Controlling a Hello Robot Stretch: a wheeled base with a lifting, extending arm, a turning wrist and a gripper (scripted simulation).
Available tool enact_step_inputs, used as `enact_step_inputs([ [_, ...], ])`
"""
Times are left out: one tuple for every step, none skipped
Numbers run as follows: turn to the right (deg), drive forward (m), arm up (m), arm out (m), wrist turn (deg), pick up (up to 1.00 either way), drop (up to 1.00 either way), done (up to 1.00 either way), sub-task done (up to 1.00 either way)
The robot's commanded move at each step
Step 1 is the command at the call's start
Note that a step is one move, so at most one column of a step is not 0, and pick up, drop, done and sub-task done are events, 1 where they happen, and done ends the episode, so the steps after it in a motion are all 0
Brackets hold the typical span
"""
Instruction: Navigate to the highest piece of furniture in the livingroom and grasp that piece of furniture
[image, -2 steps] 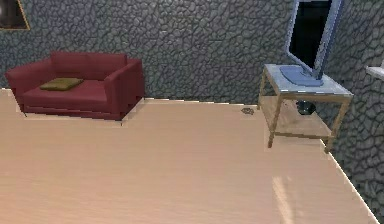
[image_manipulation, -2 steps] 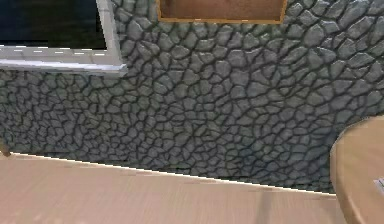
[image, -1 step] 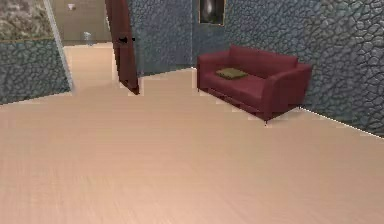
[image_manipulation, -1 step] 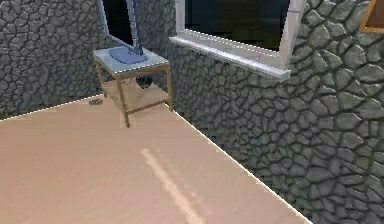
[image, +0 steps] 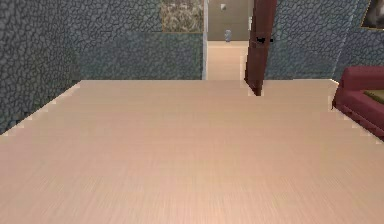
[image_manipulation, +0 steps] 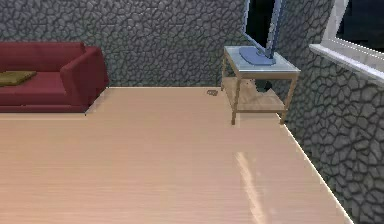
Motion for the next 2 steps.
enact_step_inputs([
  [0.0, 0.25, 0.00, 0.00, 0.0, 0.00, 0.00, 0.00, 0.00],
  [-45.0, 0.00, 0.00, 0.00, 0.0, 0.00, 0.00, 0.00, 0.00],
])
